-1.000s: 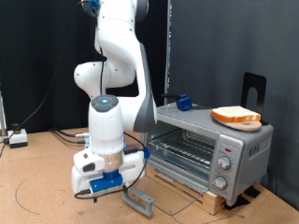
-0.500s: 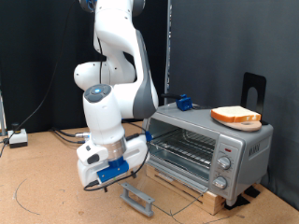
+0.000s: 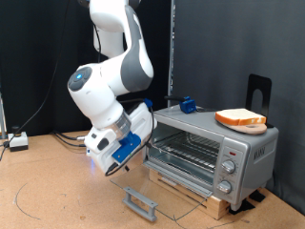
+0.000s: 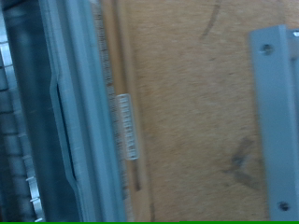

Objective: Make a piece of toast with the oven

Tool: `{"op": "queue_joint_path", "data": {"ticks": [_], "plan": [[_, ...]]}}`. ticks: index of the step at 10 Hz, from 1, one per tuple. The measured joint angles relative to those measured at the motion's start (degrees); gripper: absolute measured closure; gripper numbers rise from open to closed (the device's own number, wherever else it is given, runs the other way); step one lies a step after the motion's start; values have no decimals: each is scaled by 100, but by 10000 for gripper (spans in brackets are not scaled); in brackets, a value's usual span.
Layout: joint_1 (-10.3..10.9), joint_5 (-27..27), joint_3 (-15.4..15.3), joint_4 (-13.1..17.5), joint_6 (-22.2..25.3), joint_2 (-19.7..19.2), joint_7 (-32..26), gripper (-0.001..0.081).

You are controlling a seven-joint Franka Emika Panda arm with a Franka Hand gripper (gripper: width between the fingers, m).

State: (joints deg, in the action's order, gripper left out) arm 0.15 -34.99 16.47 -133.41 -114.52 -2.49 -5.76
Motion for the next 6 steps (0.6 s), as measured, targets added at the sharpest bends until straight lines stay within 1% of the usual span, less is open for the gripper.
{"op": "queue_joint_path", "data": {"ticks": [3,5,6], "plan": [[-2,103,2,5,512,499,75,-3],[0,477,-36,-25,707,834,440,-3],[0,407,-35,-32,706,824,380,-3]]}}
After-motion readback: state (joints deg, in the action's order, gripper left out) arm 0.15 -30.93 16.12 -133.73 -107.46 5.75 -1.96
